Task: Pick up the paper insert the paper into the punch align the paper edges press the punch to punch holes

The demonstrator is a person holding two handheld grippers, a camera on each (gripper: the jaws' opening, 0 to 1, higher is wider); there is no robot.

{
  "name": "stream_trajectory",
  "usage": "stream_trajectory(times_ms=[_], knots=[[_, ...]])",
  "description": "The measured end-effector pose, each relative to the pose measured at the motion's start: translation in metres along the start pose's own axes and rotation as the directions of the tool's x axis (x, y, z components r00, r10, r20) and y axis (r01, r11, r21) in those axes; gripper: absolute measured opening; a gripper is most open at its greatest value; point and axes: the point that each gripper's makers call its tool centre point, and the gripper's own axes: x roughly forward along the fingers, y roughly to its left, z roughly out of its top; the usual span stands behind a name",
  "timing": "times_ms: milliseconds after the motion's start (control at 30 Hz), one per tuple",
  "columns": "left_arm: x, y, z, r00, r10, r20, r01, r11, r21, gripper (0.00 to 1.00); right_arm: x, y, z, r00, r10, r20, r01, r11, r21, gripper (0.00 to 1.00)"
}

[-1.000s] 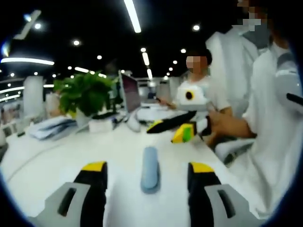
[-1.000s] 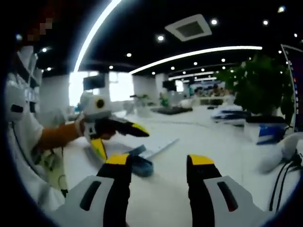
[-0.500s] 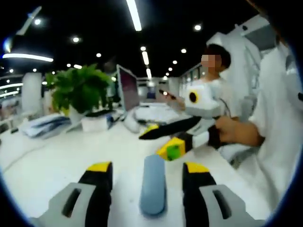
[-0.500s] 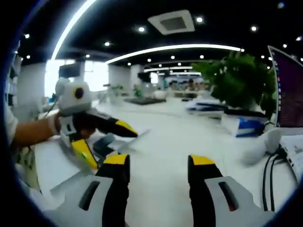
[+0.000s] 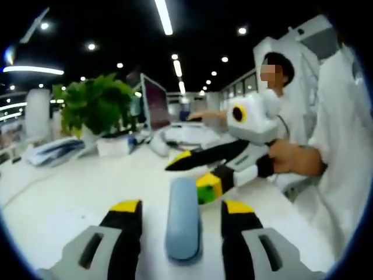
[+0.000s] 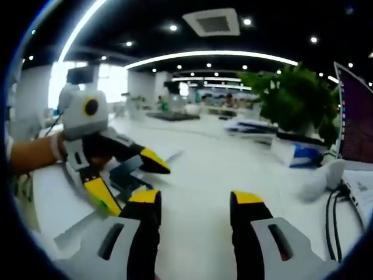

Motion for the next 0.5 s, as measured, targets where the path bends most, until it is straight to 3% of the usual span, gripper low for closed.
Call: stream_trajectory(times_ms=[300,500], knots=[[0.0022,0.0009,-0.0032,1.0,0.009,-0.018,-0.009,1.0,0.021,0.42,0.0005,-0.0005,-0.0017,1.0,-0.007,-0.008,0.007,1.0,-0.012,0.48],[0.0029,0.0012,-0.0046,1.0,0.012,-0.022,-0.011,1.0,0.017,0.4,0.0006,-0.0009,-0.0025,1.0,-0.008,-0.011,0.008,1.0,-0.016,0.47]])
